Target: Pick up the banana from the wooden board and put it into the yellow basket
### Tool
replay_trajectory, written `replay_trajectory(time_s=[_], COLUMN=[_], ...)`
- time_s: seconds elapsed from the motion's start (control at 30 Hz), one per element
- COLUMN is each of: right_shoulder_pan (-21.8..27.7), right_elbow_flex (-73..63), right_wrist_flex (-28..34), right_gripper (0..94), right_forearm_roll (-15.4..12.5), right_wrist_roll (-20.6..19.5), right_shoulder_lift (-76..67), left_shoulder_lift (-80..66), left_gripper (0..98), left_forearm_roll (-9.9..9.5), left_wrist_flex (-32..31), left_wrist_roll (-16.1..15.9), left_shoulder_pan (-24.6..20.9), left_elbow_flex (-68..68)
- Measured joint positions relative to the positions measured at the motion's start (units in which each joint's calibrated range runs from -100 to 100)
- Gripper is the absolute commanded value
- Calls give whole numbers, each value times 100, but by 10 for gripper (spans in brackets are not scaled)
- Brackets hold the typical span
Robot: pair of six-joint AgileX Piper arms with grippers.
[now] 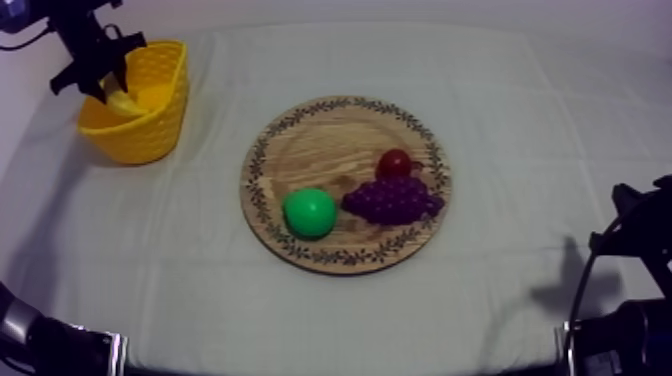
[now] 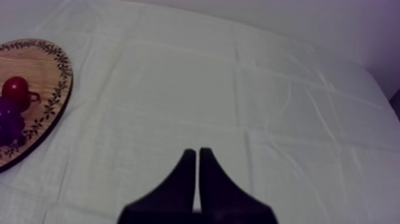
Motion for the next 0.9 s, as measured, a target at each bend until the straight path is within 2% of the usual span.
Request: replay_trajectory(time_s=[0.37,0.6,0.73,0.8,0.9], right_shoulder_pan=[4,4,4,0,0], right_elbow_flex=[0,0,0,0,0], right_wrist_flex=[0,0,0,0,0], right_gripper=[3,3,3,3,3], right_forearm_roll=[0,0,0,0,0], right_wrist_roll=[3,3,3,3,3], right_shoulder_lift=[0,0,0,0,0], left_shoulder_lift=[668,1020,1077,1057,928], left_gripper=[319,473,529,529,459], left_forearm_roll=[142,247,281,281,338], left_wrist_flex=[-233,-536,-654,-697,-798], left_wrist_roll=[-46,-144,-203,-228,-306], left_shoulder_pan=[-62,-104,-120,-129,-132], left_elbow_flex=[-490,-463,-471,-471,-376])
